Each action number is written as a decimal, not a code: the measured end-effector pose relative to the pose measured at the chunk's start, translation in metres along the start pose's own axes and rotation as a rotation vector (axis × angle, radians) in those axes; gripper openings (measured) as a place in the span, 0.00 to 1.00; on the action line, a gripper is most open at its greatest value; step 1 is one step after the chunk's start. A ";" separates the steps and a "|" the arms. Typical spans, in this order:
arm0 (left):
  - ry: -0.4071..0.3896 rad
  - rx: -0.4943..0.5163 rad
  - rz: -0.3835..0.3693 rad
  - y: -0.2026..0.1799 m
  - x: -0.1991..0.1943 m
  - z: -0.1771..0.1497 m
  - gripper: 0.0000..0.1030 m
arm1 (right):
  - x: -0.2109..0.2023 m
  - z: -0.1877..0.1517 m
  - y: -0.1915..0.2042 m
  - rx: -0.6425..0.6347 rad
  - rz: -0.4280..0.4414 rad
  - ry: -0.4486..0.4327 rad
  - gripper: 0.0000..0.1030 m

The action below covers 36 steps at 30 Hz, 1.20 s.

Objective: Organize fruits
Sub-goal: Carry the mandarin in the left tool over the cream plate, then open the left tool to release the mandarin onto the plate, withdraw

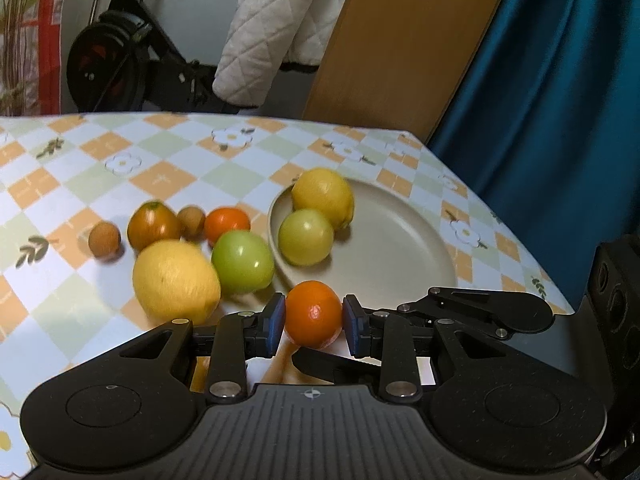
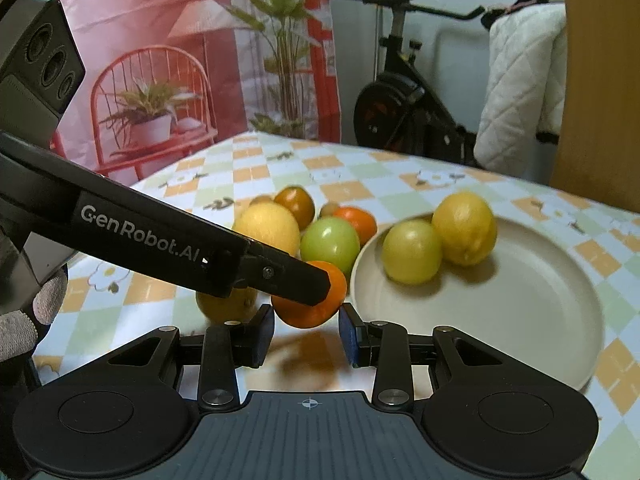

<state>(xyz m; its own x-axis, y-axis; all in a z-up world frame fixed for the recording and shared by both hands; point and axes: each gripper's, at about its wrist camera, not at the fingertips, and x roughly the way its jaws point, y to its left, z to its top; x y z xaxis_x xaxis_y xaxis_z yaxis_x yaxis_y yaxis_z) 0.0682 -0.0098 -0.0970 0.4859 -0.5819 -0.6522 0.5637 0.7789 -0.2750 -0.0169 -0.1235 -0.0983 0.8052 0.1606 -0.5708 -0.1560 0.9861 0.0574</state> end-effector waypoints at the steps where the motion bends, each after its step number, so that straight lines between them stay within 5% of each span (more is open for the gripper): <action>1: -0.003 0.006 0.001 -0.002 0.000 0.002 0.31 | -0.001 0.001 -0.001 -0.001 -0.004 -0.007 0.31; 17: 0.039 0.093 -0.008 -0.031 0.043 0.032 0.32 | 0.001 0.006 -0.044 0.071 -0.074 -0.031 0.32; 36: 0.093 0.111 0.044 -0.035 0.071 0.029 0.32 | 0.022 -0.003 -0.069 0.170 -0.088 0.019 0.34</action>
<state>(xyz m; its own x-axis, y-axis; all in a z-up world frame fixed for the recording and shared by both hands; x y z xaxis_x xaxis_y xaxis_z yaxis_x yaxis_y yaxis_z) 0.1022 -0.0853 -0.1128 0.4503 -0.5195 -0.7261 0.6162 0.7694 -0.1683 0.0097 -0.1880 -0.1176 0.8000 0.0742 -0.5954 0.0147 0.9896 0.1431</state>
